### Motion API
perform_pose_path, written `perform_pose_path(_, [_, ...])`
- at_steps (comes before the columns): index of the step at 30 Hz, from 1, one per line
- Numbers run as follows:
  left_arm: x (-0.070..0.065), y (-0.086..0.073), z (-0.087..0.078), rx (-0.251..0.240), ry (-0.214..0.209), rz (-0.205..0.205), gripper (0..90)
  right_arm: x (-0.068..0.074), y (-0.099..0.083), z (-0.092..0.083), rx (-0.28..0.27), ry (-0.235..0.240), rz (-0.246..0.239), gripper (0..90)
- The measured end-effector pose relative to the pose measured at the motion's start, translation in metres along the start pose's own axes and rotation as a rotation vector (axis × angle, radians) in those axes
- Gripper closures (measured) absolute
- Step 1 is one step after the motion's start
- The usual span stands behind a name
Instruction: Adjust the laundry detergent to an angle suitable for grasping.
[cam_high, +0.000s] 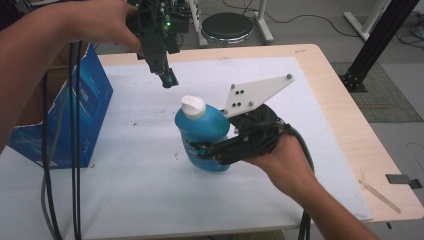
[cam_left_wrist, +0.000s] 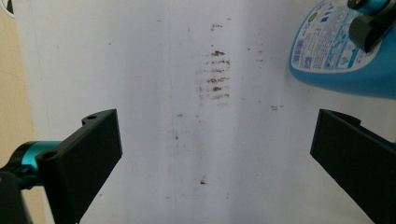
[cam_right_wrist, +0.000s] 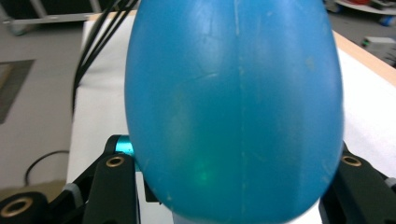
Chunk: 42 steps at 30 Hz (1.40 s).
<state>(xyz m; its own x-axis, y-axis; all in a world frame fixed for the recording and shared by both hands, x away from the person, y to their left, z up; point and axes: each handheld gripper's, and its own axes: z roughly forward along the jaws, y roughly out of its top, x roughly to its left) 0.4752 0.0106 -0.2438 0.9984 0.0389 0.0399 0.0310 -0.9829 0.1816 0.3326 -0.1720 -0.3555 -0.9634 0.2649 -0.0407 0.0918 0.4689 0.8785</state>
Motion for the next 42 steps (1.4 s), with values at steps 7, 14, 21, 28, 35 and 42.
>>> perform_pose_path(7, [0.0,-0.001,0.001,0.004,0.001,-0.003,2.0,-0.02,-0.008,-0.01,-0.011,0.102,-0.001,44.0])
perform_pose_path(14, [-0.001,-0.001,0.003,0.013,-0.002,-0.003,2.0,-0.028,-0.013,-0.009,-0.026,0.154,-0.014,43.9])
perform_pose_path(21, [0.0,-0.001,0.004,0.013,-0.001,-0.009,2.0,-0.033,-0.016,-0.003,-0.052,0.227,-0.029,44.0])
perform_pose_path(28, [0.0,0.001,0.007,0.016,-0.006,-0.007,2.0,-0.036,-0.019,0.001,-0.046,0.253,-0.039,44.0])
perform_pose_path(35, [0.0,0.001,0.007,0.02,-0.009,-0.009,2.0,-0.037,-0.021,0.006,-0.039,0.279,-0.049,44.0])
perform_pose_path(42, [0.0,0.0,0.007,0.02,-0.007,-0.01,2.0,-0.037,-0.023,0.011,-0.028,0.301,-0.064,44.0])
